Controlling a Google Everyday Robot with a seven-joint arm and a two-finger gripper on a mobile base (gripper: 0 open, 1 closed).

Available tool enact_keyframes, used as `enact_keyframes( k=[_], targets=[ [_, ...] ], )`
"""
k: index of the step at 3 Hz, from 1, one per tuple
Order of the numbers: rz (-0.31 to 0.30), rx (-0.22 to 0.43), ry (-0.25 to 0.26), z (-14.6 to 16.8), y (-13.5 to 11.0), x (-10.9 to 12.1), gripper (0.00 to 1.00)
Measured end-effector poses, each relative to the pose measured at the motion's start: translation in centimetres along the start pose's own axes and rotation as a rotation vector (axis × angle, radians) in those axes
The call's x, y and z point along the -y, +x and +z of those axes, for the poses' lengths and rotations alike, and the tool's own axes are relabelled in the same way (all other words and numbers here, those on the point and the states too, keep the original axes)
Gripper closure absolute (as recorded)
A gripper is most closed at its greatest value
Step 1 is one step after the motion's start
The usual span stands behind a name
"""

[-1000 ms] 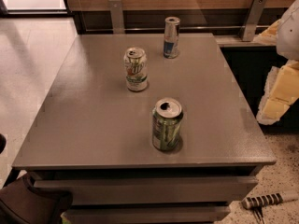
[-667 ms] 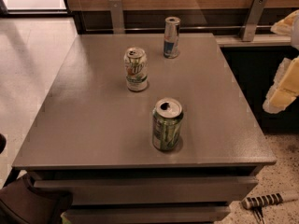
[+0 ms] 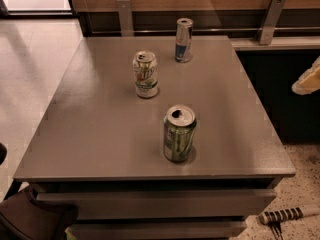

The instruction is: Move redbull can near green can

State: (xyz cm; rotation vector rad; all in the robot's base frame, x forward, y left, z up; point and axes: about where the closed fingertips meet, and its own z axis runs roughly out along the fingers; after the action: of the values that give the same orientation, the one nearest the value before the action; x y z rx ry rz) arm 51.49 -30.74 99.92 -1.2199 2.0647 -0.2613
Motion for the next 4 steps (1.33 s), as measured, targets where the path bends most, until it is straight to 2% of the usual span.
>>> enact_keyframes(
  k=[1,2,3,4],
  targets=[
    [0.11,0.246,0.109,3.4,-2.8,5.5,0.0],
    [0.16,0.363,0.133,5.4,-4.8,7.8,0.0],
    [0.171,0.379,0.136,5.8,-5.0,8.2,0.0],
    [0.172,0.368,0.121,6.8,-5.6,7.9,0.0]
  ],
)
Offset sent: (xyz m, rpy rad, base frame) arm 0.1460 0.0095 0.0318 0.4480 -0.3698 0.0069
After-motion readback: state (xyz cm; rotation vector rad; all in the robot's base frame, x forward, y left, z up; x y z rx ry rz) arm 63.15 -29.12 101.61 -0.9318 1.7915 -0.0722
